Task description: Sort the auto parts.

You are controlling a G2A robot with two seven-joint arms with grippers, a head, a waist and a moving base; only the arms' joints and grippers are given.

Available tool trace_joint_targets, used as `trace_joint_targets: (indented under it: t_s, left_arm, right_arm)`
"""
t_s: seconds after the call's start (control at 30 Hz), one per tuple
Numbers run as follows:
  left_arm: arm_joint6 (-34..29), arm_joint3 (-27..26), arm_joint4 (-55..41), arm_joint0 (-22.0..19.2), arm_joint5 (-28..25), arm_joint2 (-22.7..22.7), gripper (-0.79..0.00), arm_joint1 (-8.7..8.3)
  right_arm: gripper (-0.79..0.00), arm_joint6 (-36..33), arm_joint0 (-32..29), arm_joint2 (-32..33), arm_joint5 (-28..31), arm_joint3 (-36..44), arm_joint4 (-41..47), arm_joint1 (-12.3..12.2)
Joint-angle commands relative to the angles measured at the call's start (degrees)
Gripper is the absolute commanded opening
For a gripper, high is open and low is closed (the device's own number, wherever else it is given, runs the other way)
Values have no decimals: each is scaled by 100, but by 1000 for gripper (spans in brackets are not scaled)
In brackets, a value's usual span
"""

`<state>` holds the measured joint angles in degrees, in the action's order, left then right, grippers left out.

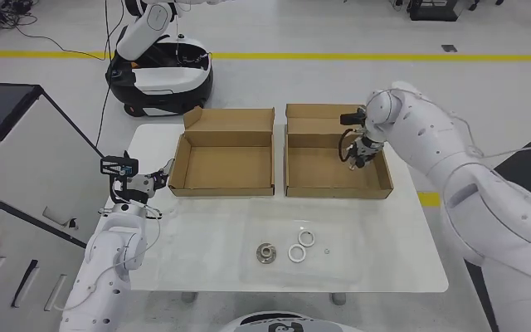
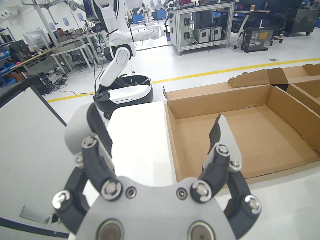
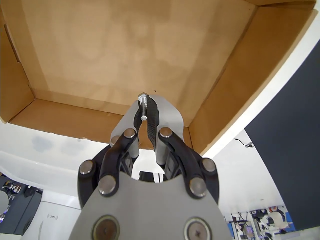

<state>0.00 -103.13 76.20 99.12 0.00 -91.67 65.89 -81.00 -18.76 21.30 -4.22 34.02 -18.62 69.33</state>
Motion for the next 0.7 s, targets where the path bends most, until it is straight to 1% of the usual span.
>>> trace_joint_targets:
  t_s: [0.0, 0.37, 0.67]
  left_arm:
    - [0, 0, 0, 0, 0, 0, 0, 0]
    - [0, 0, 0, 0, 0, 0, 0, 0]
    - [0, 0, 0, 0, 0, 0, 0, 0]
  right_arm:
    - [-785, 82, -16, -20, -15, -107, -70, 38]
    - [-785, 730, -87, -88, -86, -485, -530, 223]
    - [-785, 815, -183, -79, -118, -620, -691, 347]
